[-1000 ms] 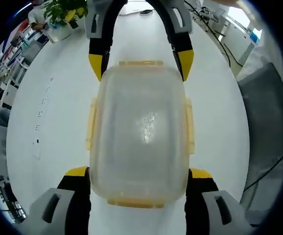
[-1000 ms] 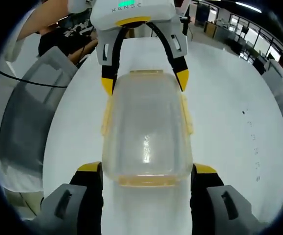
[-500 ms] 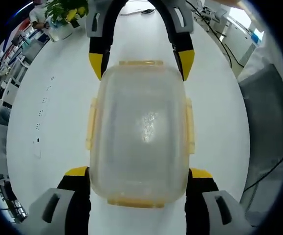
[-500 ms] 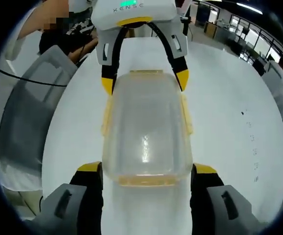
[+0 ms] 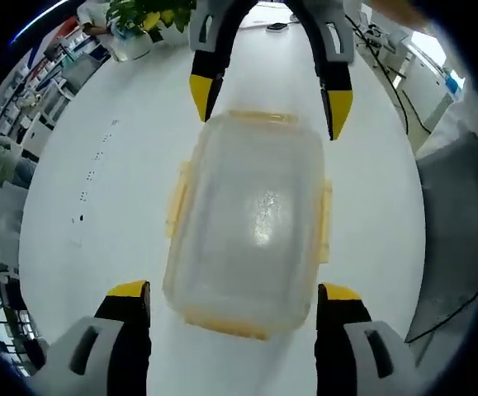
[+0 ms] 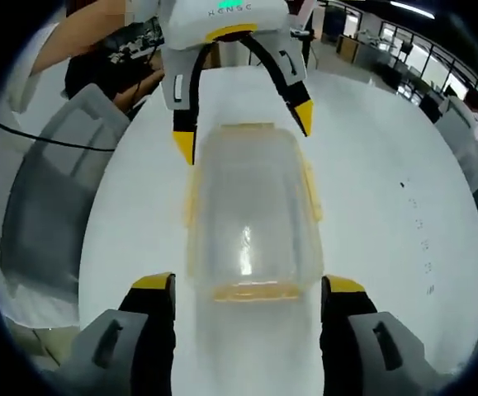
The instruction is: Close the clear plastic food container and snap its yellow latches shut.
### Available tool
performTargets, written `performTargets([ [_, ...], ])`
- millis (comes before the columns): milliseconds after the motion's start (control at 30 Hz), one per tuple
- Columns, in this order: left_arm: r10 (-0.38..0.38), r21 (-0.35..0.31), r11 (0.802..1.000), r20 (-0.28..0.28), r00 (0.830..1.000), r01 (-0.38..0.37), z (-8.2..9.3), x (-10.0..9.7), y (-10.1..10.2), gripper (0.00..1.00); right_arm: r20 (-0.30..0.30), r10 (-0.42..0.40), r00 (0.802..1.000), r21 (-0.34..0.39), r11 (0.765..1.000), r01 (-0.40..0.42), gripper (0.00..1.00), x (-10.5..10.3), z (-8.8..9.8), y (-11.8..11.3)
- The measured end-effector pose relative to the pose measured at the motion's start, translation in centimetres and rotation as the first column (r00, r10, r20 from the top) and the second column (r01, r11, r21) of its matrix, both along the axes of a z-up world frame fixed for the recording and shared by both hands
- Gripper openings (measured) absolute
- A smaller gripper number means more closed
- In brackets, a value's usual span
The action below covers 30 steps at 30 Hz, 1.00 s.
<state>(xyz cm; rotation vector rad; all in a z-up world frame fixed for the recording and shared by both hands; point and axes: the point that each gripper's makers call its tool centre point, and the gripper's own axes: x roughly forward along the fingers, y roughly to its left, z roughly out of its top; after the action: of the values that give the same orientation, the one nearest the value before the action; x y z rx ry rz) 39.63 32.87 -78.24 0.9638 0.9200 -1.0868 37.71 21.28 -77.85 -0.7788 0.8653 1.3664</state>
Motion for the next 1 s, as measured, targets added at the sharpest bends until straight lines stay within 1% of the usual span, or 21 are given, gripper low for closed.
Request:
performTargets([
  [67, 0.016, -0.025, 1.000, 0.006, 1.000, -0.016, 0.5, -0.4, 0.0, 0.79, 0.012, -0.003, 1.000, -0.010, 1.000, 0.003, 0.71, -0.3, 0.3, -0.3],
  [133, 0.024, -0.037, 0.999, 0.012, 1.000, -0.023, 1.0, -0.9, 0.1, 0.81, 0.027, -0.011, 1.000, -0.014, 1.000, 0.012, 0.72, -0.6, 0.8, -0.6],
  [233, 0.031, -0.055, 0.998, 0.040, 0.999, -0.029, 1.9, -1.5, 0.4, 0.84, 0.042, -0.037, 0.998, -0.001, 0.999, 0.037, 0.75, -1.0, 1.9, -0.6],
  [300, 0.036, -0.073, 0.997, 0.045, 0.998, -0.033, 2.4, -2.1, 0.5, 0.86, 0.045, -0.047, 0.998, 0.008, 0.999, 0.047, 0.77, -1.1, 2.4, -0.4],
  [367, 0.057, -0.107, 0.993, 0.057, 0.997, -0.051, 3.0, -2.8, 0.6, 0.88, 0.054, -0.065, 0.996, 0.018, 0.998, 0.065, 0.78, -1.8, 3.0, -0.4],
  [400, 0.061, -0.111, 0.992, 0.059, 0.996, -0.054, 3.1, -2.9, 0.7, 0.88, 0.054, -0.070, 0.996, 0.019, 0.997, 0.069, 0.77, -2.3, 3.2, -0.5],
  [467, 0.092, -0.141, 0.987, 0.079, 0.993, -0.080, 3.7, -3.3, 1.0, 0.87, 0.057, -0.080, 0.995, 0.018, 0.997, 0.079, 0.77, -2.9, 3.5, -0.6],
  [533, 0.134, -0.212, 0.971, 0.113, 0.984, -0.108, 4.6, -3.5, 0.7, 0.85, 0.068, -0.101, 0.993, 0.030, 0.995, 0.099, 0.78, -3.6, 3.9, -0.5],
  [600, 0.155, -0.280, 0.953, 0.119, 0.981, -0.117, 5.4, -4.3, 0.2, 0.86, 0.062, -0.113, 0.992, 0.039, 0.993, 0.111, 0.78, -4.5, 4.2, -0.4],
  [633, 0.158, -0.298, 0.948, 0.123, 0.980, -0.116, 5.7, -4.7, 0.2, 0.87, 0.063, -0.117, 0.991, 0.041, 0.993, 0.115, 0.78, -4.9, 4.3, -0.4],
  [700, 0.156, -0.334, 0.937, 0.151, 0.976, -0.099, 6.2, -5.9, 0.2, 0.89, 0.072, -0.123, 0.990, 0.036, 0.992, 0.121, 0.77, -5.4, 4.6, -0.4],
  [733, 0.152, -0.342, 0.936, 0.165, 0.974, -0.088, 6.4, -6.7, 0.4, 0.90, 0.077, -0.130, 0.989, 0.039, 0.991, 0.127, 0.77, -5.9, 4.8, -0.4],
  [800, 0.153, -0.347, 0.934, 0.169, 0.974, -0.087, 6.4, -7.9, 0.9, 0.92, 0.077, -0.149, 0.986, 0.053, 0.988, 0.145, 0.77, -6.5, 5.3, -0.3],
  [867, 0.184, -0.369, 0.923, 0.183, 0.966, -0.105, 6.7, -8.8, 1.6, 0.95, 0.086, -0.162, 0.983, 0.056, 0.986, 0.158, 0.77, -7.2, 5.7, -0.4],
  [933, 0.197, -0.400, 0.908, 0.149, 0.969, -0.124, 6.6, -10.3, 2.0, 0.98, 0.098, -0.172, 0.980, 0.057, 0.984, 0.167, 0.76, -7.9, 5.9, -0.4],
  [967, 0.203, -0.404, 0.906, 0.150, 0.968, -0.127, 6.6, -11.0, 2.4, 0.99, 0.100, -0.177, 0.979, 0.057, 0.983, 0.172, 0.75, -8.2, 6.0, -0.5],
  [1000, 0.205, -0.404, 0.906, 0.154, 0.967, -0.128, 6.6, -11.1, 2.6, 0.99, 0.102, -0.188, 0.977, 0.059, 0.981, 0.182, 0.75, -8.7, 6.1, -0.5],
])
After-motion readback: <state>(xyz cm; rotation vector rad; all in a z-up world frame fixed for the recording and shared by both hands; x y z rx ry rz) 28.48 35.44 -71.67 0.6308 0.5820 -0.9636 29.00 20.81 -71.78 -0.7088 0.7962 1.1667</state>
